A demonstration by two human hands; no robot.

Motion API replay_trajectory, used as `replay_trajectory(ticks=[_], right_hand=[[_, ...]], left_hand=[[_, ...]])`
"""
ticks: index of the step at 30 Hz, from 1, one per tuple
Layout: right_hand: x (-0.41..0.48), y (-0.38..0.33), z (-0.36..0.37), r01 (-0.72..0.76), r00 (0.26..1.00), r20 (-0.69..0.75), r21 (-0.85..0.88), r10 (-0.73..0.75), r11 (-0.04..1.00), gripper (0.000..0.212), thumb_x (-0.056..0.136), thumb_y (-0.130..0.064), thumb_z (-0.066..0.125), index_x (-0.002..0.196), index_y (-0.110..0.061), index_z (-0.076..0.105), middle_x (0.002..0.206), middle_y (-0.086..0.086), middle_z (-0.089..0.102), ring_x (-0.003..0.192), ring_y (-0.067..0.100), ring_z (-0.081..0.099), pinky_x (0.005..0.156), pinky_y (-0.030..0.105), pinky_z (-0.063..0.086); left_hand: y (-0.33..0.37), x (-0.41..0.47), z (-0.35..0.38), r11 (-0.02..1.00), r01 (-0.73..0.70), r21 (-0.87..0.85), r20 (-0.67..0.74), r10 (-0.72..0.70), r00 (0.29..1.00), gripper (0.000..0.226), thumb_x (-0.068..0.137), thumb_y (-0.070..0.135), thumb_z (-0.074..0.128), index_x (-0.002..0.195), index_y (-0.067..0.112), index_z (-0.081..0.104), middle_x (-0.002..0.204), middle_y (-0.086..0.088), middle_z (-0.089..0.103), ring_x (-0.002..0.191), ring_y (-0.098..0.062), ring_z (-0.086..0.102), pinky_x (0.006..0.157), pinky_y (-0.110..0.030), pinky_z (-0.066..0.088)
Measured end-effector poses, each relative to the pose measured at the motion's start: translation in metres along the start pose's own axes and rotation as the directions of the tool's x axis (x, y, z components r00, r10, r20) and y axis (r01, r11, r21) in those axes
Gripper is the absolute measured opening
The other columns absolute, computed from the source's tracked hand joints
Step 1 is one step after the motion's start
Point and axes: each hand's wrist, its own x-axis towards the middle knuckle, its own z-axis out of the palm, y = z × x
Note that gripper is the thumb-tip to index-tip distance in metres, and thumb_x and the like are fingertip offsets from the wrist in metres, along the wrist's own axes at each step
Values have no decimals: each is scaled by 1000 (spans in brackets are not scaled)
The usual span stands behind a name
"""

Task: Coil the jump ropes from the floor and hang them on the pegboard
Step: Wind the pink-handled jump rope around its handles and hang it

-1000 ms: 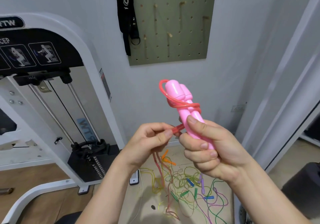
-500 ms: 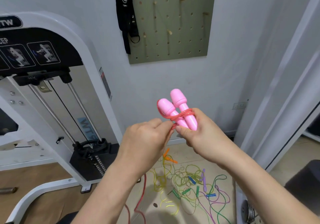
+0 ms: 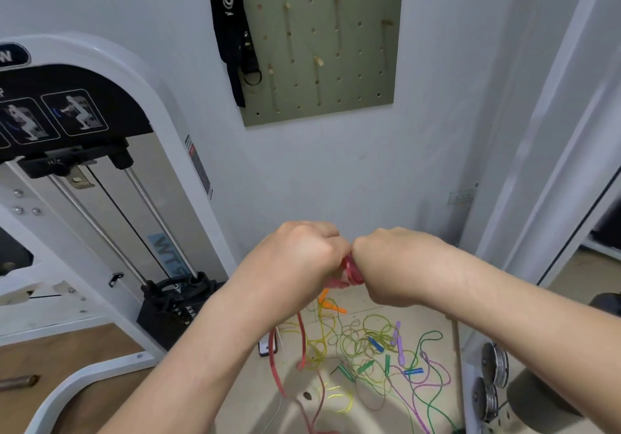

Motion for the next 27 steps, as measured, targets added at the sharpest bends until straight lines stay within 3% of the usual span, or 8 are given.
replay_trajectory(ticks=[6,10,12,16,19,22,25,27], right_hand=[[-14,7,-19,149,986,94,-130,-137,980,13,87,-24,59,79,-18,49,65,-3,47,53,14,44,47,25,36],[-22,39,-37,213,967,77,289,-244,933,36,85,-47,65,69,-14,64,54,-5,59,46,7,45,48,22,35],[-24,51,-37,260,960,-43,513,-278,818,45,89,-52,56,72,-13,68,57,-5,62,49,8,43,50,20,35],[-18,47,-13,360,870,-480,459,-115,812,58,91,-57,47,54,-14,48,46,-3,42,46,12,37,51,33,35],[-20,41,-4,464,802,-594,547,-68,697,49,87,-44,49,49,-16,35,47,-6,29,47,8,28,48,27,26],[-24,35,-3,541,821,-565,717,-88,440,47,93,-27,50,48,-19,39,41,-8,33,38,5,30,40,18,26],[-24,28,-1,541,833,-552,799,-35,264,48,95,-23,49,48,-16,44,38,-3,38,33,9,34,38,15,27],[-21,25,3,515,839,-538,833,79,202,50,100,-19,47,52,-7,46,37,1,39,31,11,33,37,16,26]], left_hand=[[-1,5,-18,933,-22,-360,120,70,990,37,85,49,52,96,20,73,84,6,70,78,-11,65,65,-31,50],[-2,0,-24,867,9,-498,6,-7,1000,25,86,35,64,101,19,74,83,5,73,75,-4,66,66,-23,50],[-4,-1,-25,804,61,-591,-30,-98,995,18,84,30,66,97,21,75,82,6,74,73,-5,68,64,-22,51],[-1,1,-27,723,122,-680,25,-143,989,15,84,32,68,90,21,76,79,5,74,72,-11,69,66,-28,52],[-7,3,-25,469,202,-860,195,-65,979,31,81,42,70,83,12,74,75,-5,71,69,-16,61,66,-25,48],[-4,3,-14,95,217,-972,217,-5,976,46,71,57,72,74,11,71,62,-3,62,55,-13,51,53,-20,39],[11,4,14,-301,209,-930,249,-100,963,48,59,55,82,65,10,69,51,2,60,41,-4,52,43,-12,41],[21,3,38,-433,196,-880,265,-105,958,70,62,55,81,79,-11,63,49,5,56,39,-2,47,40,-13,39]])
